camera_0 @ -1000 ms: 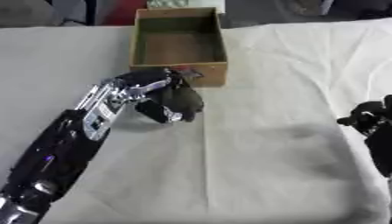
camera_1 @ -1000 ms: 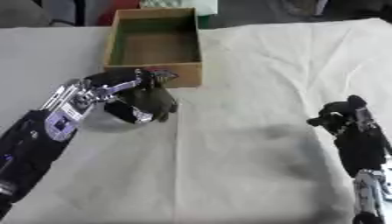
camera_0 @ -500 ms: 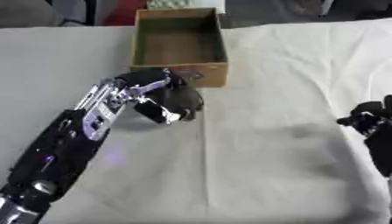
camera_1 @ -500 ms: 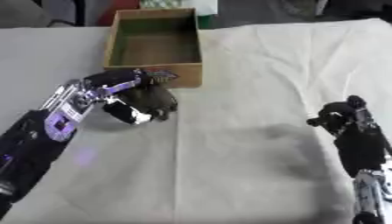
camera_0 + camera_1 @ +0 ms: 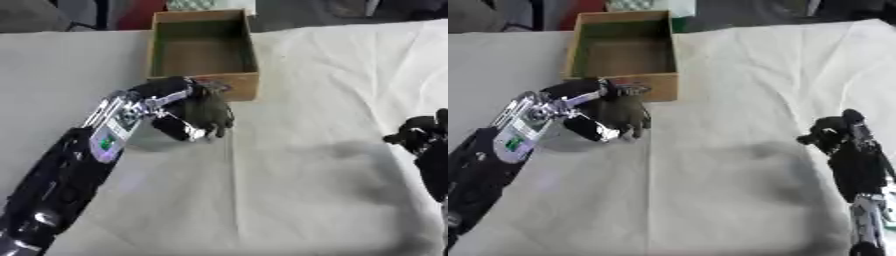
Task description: Pick up objects on the table and place them in the box.
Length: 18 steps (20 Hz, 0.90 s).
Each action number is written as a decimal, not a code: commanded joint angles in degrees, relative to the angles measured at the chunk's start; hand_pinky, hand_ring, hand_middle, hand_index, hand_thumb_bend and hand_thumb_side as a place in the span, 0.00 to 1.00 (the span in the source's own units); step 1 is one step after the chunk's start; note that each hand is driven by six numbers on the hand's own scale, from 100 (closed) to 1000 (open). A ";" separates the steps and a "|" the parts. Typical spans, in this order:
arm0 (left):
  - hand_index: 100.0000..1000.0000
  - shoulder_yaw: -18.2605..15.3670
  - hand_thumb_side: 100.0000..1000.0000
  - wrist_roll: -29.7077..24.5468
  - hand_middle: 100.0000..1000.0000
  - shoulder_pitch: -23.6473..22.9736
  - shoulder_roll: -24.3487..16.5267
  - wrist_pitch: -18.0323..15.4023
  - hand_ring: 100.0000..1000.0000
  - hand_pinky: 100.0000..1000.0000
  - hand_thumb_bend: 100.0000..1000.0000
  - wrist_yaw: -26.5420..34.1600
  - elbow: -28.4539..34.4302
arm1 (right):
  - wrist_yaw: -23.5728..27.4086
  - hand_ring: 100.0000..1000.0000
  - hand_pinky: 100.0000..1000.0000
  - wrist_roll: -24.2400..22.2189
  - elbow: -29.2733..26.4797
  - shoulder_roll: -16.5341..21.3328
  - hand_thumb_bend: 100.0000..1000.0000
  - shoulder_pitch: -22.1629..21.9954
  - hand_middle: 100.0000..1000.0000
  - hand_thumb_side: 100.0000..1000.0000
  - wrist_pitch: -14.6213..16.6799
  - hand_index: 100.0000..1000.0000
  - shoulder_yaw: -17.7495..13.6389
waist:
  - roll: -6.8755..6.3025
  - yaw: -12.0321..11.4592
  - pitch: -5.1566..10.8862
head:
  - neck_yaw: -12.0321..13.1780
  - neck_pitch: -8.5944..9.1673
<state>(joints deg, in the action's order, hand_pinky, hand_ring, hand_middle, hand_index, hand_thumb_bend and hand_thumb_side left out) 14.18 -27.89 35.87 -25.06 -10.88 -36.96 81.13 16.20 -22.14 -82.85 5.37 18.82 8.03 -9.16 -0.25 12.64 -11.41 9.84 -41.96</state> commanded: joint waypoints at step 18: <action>0.63 -3.32 0.13 7.25 0.34 13.00 -10.61 0.66 0.37 0.55 0.00 1.06 -3.41 | -0.47 0.41 0.56 -0.48 -0.55 1.10 0.00 0.96 0.43 0.77 -0.15 0.54 0.33 | -0.47 1.78 0.35 | -0.10 2.70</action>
<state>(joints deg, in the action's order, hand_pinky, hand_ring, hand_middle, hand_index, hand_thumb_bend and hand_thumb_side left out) 12.02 -21.90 47.31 -33.80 -9.95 -34.91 78.53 16.14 -22.45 -82.75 5.38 19.00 7.79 -8.99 -0.74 14.40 -11.95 9.53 -40.04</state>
